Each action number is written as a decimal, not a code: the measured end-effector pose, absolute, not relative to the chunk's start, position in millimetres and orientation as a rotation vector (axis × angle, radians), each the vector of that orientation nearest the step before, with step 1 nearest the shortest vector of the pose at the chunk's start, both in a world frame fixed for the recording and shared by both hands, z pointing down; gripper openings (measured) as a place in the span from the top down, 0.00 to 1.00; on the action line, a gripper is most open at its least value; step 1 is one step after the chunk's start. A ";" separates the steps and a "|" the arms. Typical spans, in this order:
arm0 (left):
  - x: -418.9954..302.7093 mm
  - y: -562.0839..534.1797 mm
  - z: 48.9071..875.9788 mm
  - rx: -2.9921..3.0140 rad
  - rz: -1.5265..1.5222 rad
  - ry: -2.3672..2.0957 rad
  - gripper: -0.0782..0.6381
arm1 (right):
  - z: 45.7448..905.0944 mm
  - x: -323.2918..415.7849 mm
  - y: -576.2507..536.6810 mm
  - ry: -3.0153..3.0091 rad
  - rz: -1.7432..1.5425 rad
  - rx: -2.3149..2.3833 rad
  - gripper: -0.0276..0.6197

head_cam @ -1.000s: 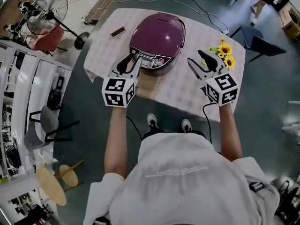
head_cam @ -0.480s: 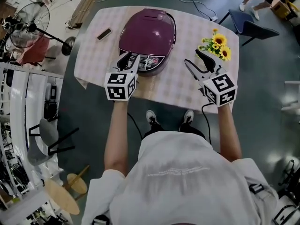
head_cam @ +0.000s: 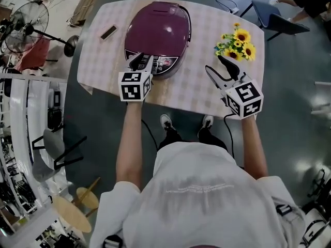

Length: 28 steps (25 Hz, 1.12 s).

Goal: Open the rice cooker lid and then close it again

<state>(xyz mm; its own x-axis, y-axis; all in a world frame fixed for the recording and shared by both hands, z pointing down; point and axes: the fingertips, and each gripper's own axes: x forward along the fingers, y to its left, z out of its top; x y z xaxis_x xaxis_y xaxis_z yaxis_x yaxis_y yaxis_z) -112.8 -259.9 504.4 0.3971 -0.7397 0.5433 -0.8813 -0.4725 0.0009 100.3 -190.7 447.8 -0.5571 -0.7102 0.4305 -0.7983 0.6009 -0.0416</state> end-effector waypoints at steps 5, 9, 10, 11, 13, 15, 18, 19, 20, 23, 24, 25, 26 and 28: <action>-113.2 -263.1 516.1 2.356 0.713 -1.401 0.67 | 454.3 103.0 -192.3 -2.444 0.343 1.210 0.59; -113.2 -263.3 515.5 2.369 0.669 -1.400 0.67 | 457.0 101.7 -193.8 -2.439 0.351 1.207 0.59; -113.2 -262.9 515.7 2.376 0.660 -1.400 0.67 | 457.4 101.3 -193.9 -2.437 0.353 1.212 0.59; -113.6 -262.6 515.8 2.382 0.653 -1.401 0.67 | 457.6 100.8 -194.1 -2.435 0.355 1.215 0.59; -114.4 -262.2 516.2 2.387 0.644 -1.408 0.67 | 457.3 99.9 -194.4 -2.432 0.354 1.220 0.59; -114.5 -261.8 516.5 2.391 0.637 -1.420 0.67 | 456.2 99.7 -194.7 -2.431 0.350 1.223 0.59; -114.5 -261.3 516.3 2.399 0.620 -1.432 0.67 | 454.8 99.9 -194.6 -2.431 0.351 1.227 0.59; -114.5 -261.4 516.3 2.401 0.618 -1.436 0.67 | 454.7 99.9 -194.5 -2.431 0.353 1.227 0.59; -114.3 -261.4 516.1 2.403 0.616 -1.441 0.67 | 454.5 99.8 -194.2 -2.431 0.356 1.227 0.59; -114.1 -261.6 516.2 2.414 0.608 -1.453 0.67 | 454.2 97.8 -192.7 -2.436 0.361 1.221 0.59; -114.1 -261.6 516.7 2.415 0.608 -1.453 0.67 | 454.3 96.6 -192.1 -2.439 0.362 1.218 0.59; -114.2 -261.5 517.0 2.415 0.610 -1.451 0.67 | 454.4 95.1 -191.3 -2.441 0.363 1.214 0.59; -114.3 -261.3 517.1 2.413 0.614 -1.448 0.67 | 454.5 93.5 -190.4 -2.442 0.363 1.210 0.59; -114.1 -260.8 517.2 2.410 0.622 -1.439 0.67 | 454.5 90.5 -188.9 -2.444 0.362 1.200 0.59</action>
